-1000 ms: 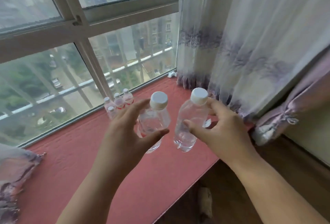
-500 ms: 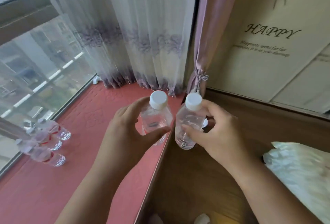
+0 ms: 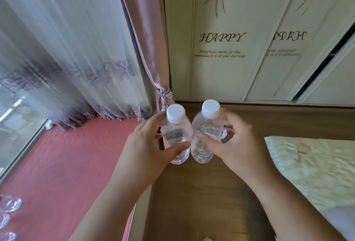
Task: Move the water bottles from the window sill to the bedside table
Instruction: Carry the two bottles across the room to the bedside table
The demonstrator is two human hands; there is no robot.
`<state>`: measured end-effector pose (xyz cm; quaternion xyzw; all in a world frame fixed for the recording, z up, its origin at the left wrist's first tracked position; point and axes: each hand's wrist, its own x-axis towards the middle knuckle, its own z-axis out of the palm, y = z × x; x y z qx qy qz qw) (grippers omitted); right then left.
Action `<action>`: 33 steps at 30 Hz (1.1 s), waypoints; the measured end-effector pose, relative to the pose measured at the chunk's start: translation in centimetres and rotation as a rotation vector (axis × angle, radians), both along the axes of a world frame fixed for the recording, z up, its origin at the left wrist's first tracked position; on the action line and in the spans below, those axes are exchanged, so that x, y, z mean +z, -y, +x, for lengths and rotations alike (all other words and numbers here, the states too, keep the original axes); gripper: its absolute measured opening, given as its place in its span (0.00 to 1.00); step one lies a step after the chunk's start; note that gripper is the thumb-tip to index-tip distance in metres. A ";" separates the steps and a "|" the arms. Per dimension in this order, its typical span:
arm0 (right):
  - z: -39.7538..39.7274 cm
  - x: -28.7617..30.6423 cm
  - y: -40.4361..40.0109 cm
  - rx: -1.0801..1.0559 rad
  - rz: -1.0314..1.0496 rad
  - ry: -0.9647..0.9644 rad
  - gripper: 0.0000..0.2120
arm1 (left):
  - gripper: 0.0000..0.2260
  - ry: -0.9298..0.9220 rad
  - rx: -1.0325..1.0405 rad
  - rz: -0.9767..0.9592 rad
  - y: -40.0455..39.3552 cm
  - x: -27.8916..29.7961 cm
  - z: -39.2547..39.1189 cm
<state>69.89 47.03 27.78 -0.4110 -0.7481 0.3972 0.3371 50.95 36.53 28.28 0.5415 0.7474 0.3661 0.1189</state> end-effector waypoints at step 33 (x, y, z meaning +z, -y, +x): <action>-1.2 -0.4 -16.8 -0.273 -0.022 0.209 0.27 | 0.36 0.003 -0.226 -0.009 -21.9 -2.0 -4.0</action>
